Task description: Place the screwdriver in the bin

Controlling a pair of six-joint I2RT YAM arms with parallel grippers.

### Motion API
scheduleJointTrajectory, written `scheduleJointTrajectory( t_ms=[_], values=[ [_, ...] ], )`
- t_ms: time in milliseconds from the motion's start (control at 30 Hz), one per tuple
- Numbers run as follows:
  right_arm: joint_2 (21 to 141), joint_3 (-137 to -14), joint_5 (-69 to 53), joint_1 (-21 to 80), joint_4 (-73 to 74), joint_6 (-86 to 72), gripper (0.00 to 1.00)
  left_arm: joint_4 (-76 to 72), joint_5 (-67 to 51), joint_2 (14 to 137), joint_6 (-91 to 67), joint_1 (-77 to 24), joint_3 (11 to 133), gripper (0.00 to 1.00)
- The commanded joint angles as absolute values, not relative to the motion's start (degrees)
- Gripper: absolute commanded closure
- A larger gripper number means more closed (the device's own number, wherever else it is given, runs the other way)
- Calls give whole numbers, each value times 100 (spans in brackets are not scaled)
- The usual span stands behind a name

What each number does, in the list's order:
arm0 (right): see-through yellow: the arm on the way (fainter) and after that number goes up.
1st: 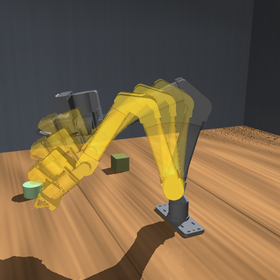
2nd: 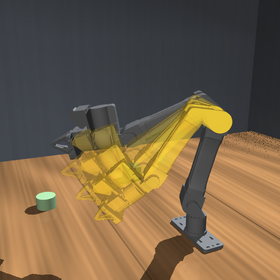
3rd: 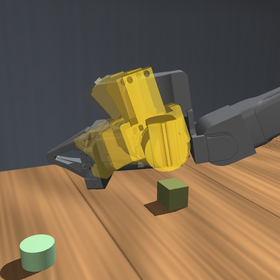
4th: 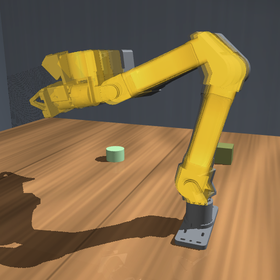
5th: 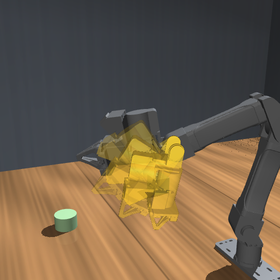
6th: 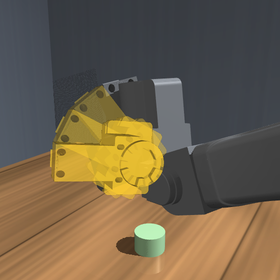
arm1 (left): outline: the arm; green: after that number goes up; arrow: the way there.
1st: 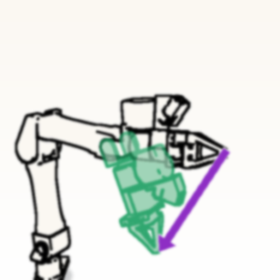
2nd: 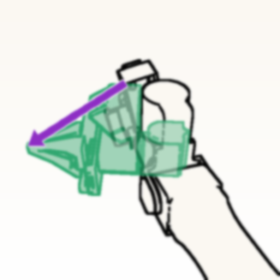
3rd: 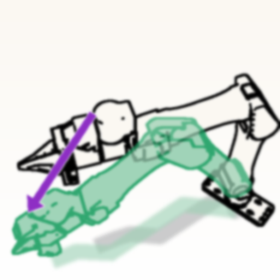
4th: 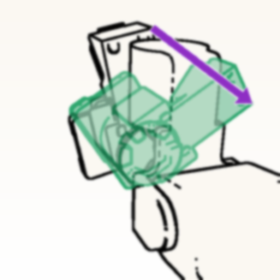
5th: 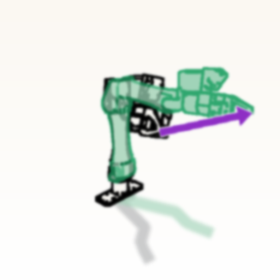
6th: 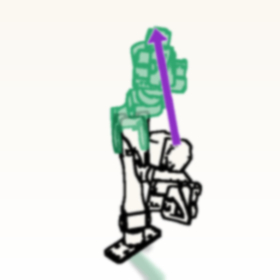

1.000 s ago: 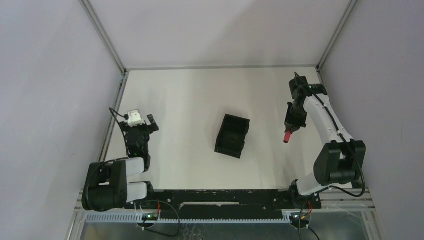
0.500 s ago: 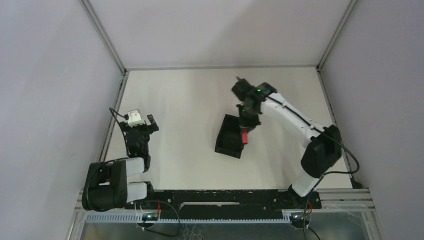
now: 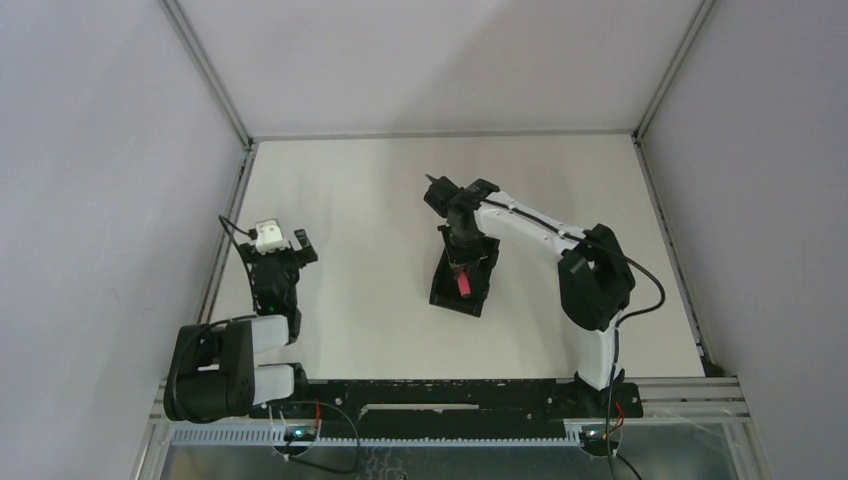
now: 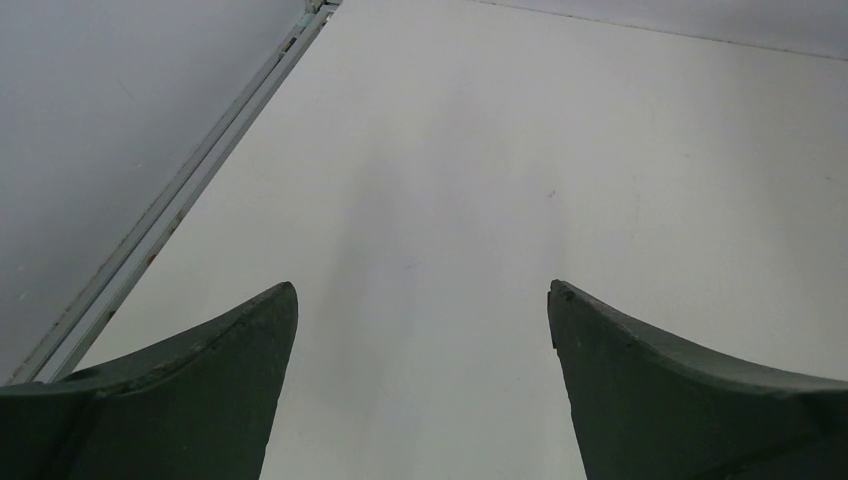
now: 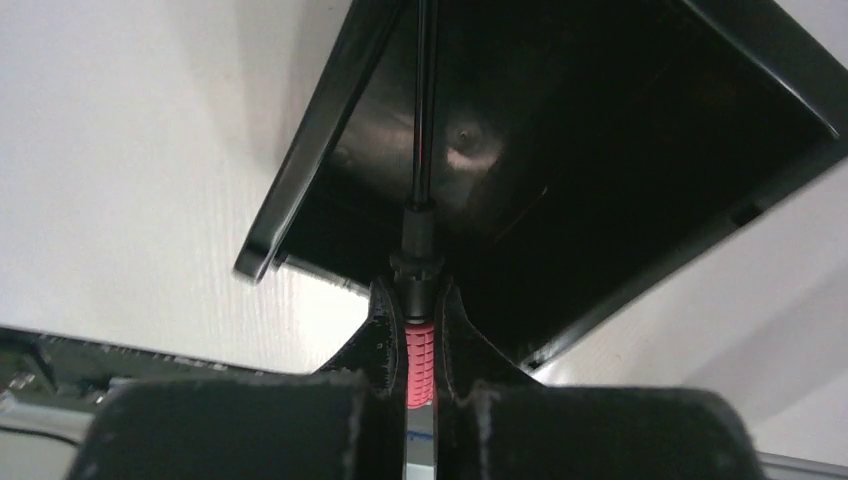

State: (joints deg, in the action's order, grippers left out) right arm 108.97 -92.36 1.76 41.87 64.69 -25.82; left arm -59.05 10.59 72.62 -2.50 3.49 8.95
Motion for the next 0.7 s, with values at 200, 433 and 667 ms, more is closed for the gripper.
scheduleJointTrajectory(
  t_ms=[200,433,667],
  values=[
    [11299,-8645,358,3990,5618,-2378,100,-6082,1101,7216,-157,327,1100,0],
    [11336,-8306,269,3947,5384,-2450,84,-6082,1099,7216,-158,323,1104,0],
    [10852,-8538,434,3946,5509,-2561,54,-6082,1101,7214,-154,319,1099,0]
  ],
)
